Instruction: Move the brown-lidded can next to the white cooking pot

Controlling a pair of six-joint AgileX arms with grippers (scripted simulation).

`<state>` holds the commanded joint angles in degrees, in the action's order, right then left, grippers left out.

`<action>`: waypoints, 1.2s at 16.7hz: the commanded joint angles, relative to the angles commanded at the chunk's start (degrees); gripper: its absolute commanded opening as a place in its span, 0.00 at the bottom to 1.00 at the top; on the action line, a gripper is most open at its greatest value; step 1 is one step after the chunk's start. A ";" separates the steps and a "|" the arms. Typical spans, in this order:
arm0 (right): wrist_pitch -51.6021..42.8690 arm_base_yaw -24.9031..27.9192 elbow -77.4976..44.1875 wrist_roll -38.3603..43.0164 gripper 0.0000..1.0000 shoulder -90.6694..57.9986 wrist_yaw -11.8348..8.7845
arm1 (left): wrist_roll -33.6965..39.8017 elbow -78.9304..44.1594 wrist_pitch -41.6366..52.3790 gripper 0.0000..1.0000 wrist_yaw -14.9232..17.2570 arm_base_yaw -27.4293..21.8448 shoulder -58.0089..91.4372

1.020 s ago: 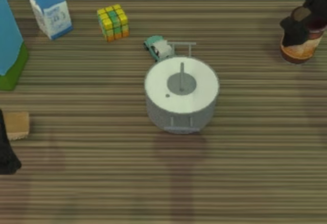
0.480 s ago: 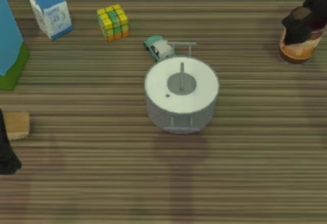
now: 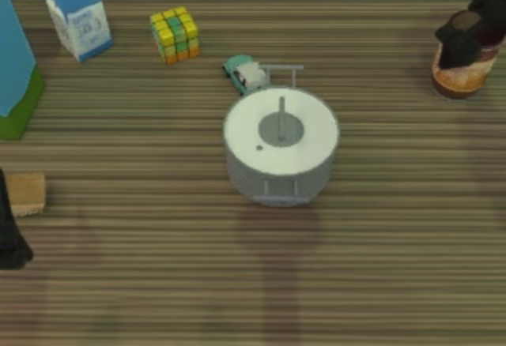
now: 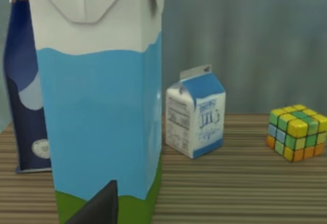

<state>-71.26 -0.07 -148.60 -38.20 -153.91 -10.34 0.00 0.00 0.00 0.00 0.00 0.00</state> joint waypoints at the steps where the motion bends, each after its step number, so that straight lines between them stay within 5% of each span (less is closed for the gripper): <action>1: 0.00 0.00 0.00 0.00 0.00 0.00 0.00 | 0.00 0.00 0.00 1.00 0.00 0.00 0.00; 8: 0.22 -0.07 2.19 0.03 0.00 2.19 -0.04 | 0.00 0.00 0.00 1.00 0.00 0.00 0.00; 20: 2.33 0.65 34.99 0.17 0.00 32.63 -0.38 | 0.00 0.00 0.00 1.00 0.00 0.00 0.00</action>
<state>-68.92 0.57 -113.61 -38.04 -121.28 -10.72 0.00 0.00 0.00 0.00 0.00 0.00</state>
